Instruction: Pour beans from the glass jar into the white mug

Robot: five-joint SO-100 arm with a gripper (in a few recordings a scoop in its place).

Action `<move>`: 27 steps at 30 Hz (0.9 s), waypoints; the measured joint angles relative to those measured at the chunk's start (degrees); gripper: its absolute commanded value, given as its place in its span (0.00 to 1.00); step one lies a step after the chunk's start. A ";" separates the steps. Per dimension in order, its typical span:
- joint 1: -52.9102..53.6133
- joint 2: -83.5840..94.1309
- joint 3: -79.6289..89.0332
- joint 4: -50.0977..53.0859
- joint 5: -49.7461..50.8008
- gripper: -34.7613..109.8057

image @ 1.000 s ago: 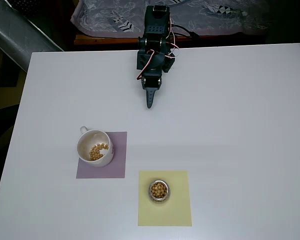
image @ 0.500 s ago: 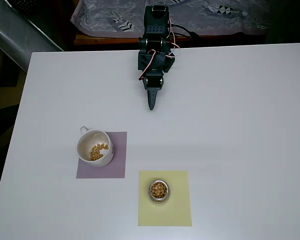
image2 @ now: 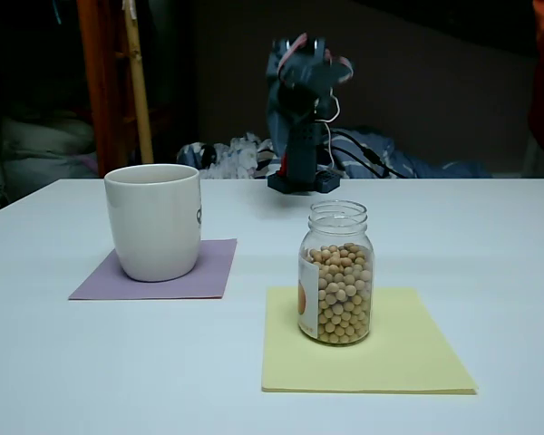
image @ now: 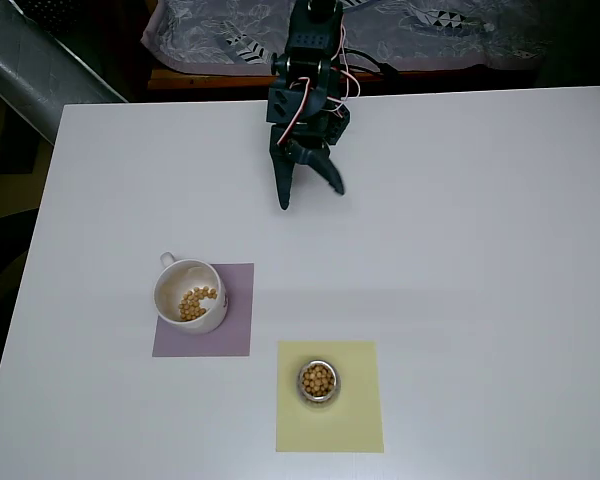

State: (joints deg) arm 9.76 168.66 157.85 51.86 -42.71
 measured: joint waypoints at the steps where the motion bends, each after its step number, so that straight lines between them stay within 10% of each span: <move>1: 0.35 -5.10 -3.78 -1.05 -1.49 0.81; 16: -3.87 -48.52 -19.51 -41.13 -35.24 0.73; 27: -7.56 -84.11 -22.24 -80.60 -42.10 0.77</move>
State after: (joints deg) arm 2.20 84.55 135.62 -28.74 -84.81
